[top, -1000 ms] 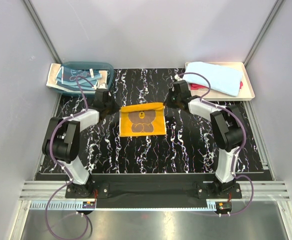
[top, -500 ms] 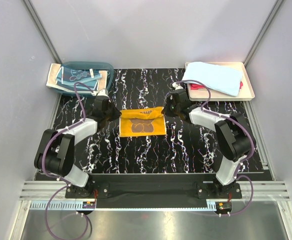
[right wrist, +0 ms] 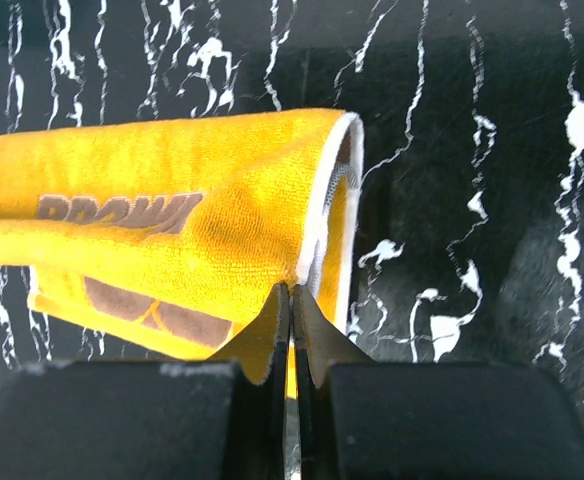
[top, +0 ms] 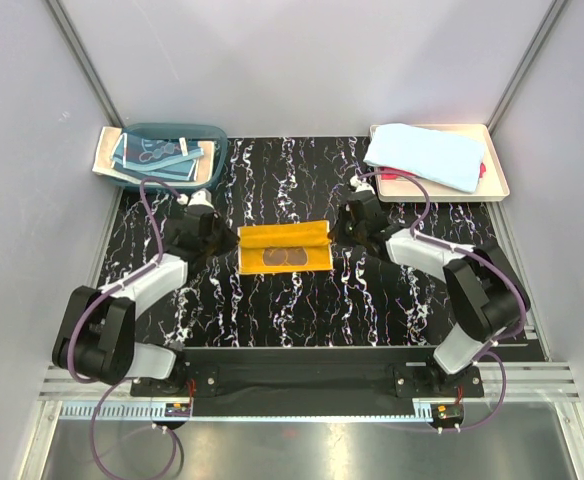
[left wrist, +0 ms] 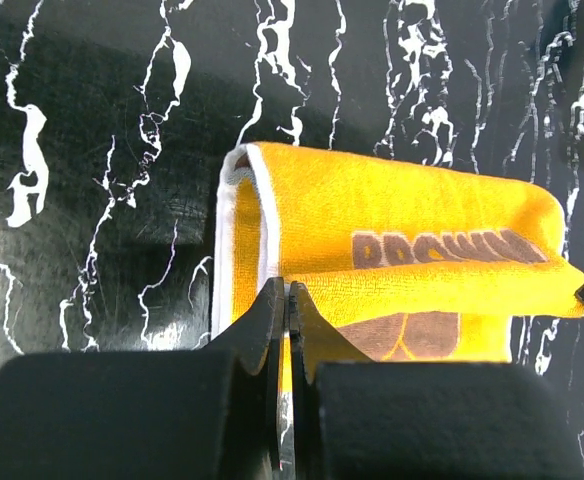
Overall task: Fold and stack the towels
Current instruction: Fold the towel
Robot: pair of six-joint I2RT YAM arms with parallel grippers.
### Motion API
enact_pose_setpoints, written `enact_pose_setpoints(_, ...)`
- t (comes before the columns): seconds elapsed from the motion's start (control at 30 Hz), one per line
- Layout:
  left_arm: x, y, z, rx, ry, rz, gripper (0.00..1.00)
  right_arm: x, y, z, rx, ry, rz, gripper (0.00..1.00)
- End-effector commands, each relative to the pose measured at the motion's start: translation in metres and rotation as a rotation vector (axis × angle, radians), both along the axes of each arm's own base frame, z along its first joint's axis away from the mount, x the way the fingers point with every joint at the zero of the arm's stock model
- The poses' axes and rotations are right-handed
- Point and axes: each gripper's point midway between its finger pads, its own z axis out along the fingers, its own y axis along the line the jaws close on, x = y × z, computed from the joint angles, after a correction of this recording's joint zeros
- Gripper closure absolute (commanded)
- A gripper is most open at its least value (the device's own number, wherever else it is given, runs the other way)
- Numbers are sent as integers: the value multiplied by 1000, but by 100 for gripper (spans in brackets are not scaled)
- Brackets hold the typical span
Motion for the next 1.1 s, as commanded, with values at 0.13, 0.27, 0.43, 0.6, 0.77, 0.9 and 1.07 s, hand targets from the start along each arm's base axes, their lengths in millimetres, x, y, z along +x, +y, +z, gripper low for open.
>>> enact_pose_setpoints(0.13,-8,5,6,9,-36,21,100,-7,8,19,19,-65,-18,99)
enact_pose_setpoints(0.27,-15,5,-1,9,-18,14,100,-13,9,13,9,-54,-19,99)
enact_pose_setpoints(0.43,-21,3,-9,14,-7,4,100,-18,7,11,3,-51,-24,99)
enact_pose_setpoints(0.6,-25,2,-15,10,0,-6,100,-21,5,4,-7,-40,-30,99)
enact_pose_setpoints(0.77,-28,2,-21,17,18,-8,100,-24,4,-1,-4,-30,-31,94)
enact_pose_setpoints(0.9,-32,0,-23,4,30,-15,93,-26,3,-2,-4,-27,-30,91)
enact_pose_setpoints(1.07,-36,2,-20,5,29,-8,71,-31,5,6,14,-26,-17,73)
